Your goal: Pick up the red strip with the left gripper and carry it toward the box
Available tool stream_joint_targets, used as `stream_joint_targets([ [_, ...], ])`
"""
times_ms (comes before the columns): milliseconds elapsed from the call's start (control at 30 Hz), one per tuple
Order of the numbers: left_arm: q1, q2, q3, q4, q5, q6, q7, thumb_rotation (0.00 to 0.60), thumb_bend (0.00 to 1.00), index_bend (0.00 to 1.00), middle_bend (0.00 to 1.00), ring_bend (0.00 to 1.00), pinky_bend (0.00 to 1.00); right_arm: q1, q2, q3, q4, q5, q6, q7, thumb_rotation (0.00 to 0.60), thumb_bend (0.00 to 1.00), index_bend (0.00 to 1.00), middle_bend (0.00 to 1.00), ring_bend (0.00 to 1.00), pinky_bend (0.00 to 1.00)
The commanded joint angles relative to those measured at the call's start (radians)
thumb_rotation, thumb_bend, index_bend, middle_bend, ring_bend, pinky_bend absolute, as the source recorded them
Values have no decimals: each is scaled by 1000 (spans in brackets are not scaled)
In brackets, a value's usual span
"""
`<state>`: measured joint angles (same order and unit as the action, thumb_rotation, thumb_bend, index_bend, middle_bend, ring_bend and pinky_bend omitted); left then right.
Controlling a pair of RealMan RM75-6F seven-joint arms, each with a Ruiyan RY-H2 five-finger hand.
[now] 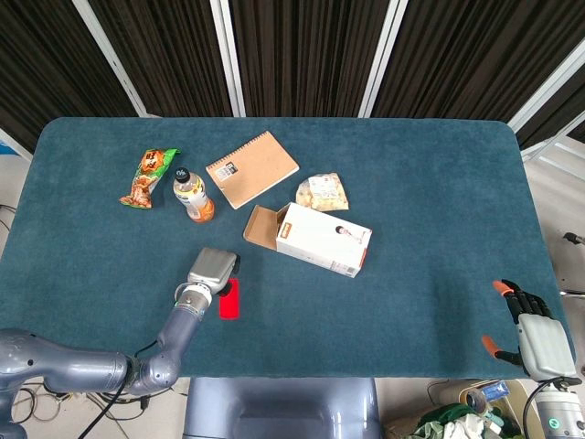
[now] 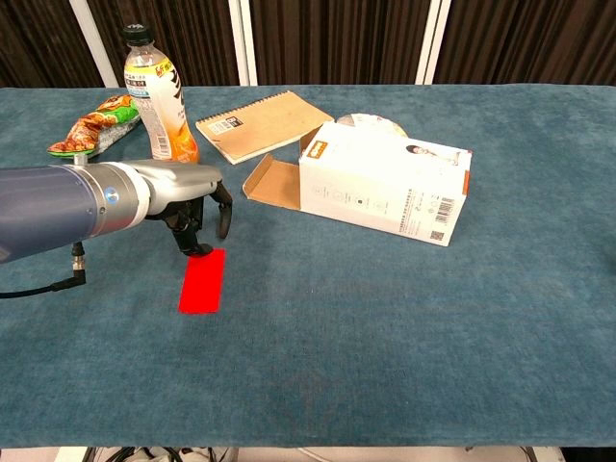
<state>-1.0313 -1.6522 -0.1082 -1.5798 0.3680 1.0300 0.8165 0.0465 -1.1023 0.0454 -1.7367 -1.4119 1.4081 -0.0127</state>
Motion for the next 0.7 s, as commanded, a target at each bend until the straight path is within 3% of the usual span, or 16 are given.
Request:
stream_joint_targets([
  [33, 2, -2, 2, 3, 1, -2, -2, 600, 387, 410, 988, 917, 881, 0, 0, 0, 1, -2, 0, 0, 600, 158, 147, 90, 147, 120],
  [700, 17, -9, 2, 19, 36, -7, -27, 600, 387, 436, 989, 922, 881, -2, 1, -1, -1, -4, 5, 0, 600, 158, 147, 90, 147, 120],
])
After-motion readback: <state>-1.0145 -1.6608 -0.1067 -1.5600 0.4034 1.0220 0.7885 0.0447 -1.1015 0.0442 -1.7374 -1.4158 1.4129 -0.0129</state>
